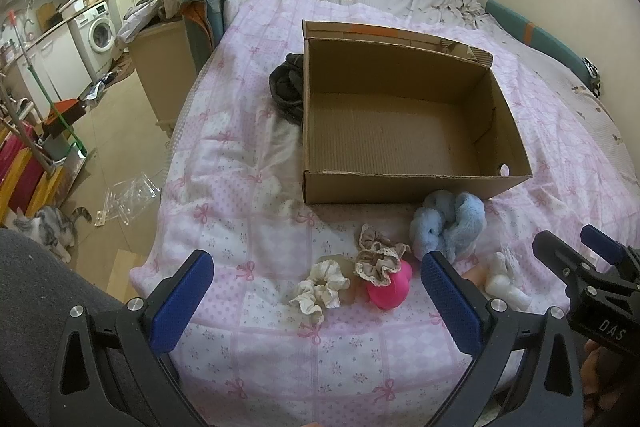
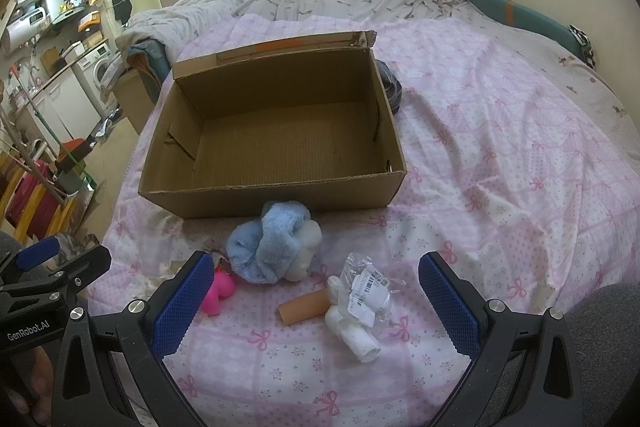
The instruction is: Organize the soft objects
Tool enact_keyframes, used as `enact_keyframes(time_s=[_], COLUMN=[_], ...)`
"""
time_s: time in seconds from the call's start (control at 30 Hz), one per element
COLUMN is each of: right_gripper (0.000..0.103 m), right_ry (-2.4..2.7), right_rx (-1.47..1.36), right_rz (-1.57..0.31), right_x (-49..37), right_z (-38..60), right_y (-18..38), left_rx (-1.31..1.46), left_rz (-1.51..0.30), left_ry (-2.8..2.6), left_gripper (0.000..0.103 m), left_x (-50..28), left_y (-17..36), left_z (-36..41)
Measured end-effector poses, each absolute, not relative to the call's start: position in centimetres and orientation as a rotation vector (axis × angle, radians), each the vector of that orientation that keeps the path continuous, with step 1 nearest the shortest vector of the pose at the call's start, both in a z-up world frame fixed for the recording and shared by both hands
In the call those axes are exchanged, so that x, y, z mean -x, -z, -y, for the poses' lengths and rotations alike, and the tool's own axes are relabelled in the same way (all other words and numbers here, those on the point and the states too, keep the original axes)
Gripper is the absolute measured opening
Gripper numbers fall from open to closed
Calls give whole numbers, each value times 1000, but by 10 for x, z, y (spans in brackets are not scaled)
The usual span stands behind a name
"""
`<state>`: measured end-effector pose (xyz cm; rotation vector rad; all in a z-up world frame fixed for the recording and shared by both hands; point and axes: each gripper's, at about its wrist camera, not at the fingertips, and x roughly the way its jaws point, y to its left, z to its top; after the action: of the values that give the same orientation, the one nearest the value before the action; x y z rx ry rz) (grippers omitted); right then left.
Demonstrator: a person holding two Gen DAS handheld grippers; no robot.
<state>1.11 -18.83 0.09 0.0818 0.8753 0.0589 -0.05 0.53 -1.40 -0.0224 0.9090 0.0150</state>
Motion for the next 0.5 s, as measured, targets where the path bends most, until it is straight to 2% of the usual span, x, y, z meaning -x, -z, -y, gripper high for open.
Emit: enact_keyframes(time_s=[0.5], right_gripper=[103], right_ry=[-58], right_rx=[-78], right_rz=[-878], right_x=[-11], right_z=[188], right_y=[0], left_rx=[23], left_rz=[-911], left_ry=[-16], left_gripper=[103], left_x=[1], left_y=[14], left_z=[-6])
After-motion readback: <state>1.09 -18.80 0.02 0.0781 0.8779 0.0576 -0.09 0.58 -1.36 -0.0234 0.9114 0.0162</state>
